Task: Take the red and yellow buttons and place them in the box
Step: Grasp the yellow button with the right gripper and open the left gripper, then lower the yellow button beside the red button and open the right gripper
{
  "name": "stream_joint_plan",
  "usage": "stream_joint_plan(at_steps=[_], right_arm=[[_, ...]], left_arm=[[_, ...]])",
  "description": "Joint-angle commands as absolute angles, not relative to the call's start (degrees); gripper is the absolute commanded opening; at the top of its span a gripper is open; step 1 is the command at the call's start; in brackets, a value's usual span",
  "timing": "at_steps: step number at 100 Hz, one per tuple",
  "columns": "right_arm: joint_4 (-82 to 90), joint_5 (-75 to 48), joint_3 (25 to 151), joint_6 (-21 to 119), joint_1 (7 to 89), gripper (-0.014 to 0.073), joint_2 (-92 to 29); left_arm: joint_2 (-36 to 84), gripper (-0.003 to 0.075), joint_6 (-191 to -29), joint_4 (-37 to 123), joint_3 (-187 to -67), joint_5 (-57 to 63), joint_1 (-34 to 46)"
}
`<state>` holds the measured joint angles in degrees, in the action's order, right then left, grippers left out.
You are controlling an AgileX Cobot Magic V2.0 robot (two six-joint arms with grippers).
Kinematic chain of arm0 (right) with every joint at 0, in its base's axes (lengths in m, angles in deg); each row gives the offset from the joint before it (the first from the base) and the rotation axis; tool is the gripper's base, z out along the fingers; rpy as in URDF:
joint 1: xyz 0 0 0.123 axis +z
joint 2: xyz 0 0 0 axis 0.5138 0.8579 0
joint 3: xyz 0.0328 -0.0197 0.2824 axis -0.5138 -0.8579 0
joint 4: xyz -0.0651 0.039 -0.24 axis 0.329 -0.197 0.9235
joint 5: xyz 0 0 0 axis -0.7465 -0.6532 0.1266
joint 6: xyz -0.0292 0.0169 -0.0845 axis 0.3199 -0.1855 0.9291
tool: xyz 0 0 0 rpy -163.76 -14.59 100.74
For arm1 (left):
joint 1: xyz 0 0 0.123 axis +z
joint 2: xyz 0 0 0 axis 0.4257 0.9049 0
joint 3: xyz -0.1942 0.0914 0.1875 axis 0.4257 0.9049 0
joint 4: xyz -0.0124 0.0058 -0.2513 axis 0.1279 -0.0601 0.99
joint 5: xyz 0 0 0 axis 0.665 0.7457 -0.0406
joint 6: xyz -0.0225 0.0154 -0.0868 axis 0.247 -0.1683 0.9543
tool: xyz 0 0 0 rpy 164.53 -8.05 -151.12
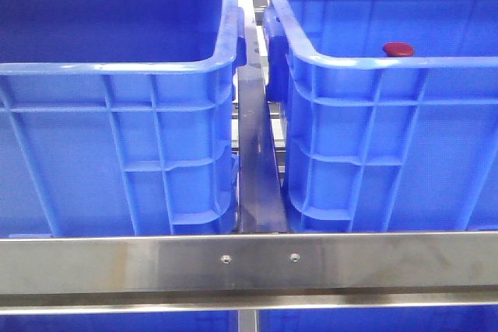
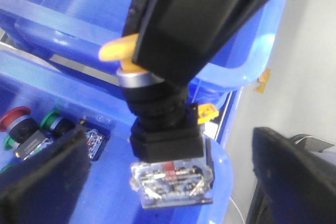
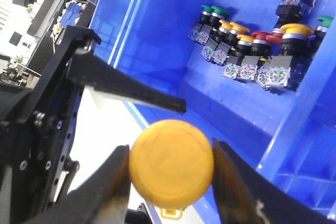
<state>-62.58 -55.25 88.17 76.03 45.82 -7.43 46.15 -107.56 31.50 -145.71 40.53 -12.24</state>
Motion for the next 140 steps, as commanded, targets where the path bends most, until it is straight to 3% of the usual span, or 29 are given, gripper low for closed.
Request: stream_joint_plan(at_steps=[1,37,57,79,140], right_arm=[[-66.83,-57.40,90.29,76.08,44.81,0.0223,-9.41],[-64.79,-65.71,94.37,76.08,28.23,0.0223,-9.41],[-53.10,-56.60,97.52,76.08,19.18,0.0223,-9.41],[-37.93,-39.46,98.26,76.08,18.60,0.0223,-8.79],[-37.06,-17.63,101.31,76.26,19.30,0.0223,7.08]], left_arm=[[43.13,0.0621,-107.53,32.03,-147.80,38.87,-12.71],[41.22,0.0620,-106.46,29.81,-148.64,42.73,-12.61],[41.22,0.0620,-106.45,29.81,-148.64,43.44,-12.61],[41.22,0.0620,-106.45,29.69,-148.64,43.44,-12.61],[41.22,0.0620,-106.45,29.69,-148.64,43.44,-12.61]])
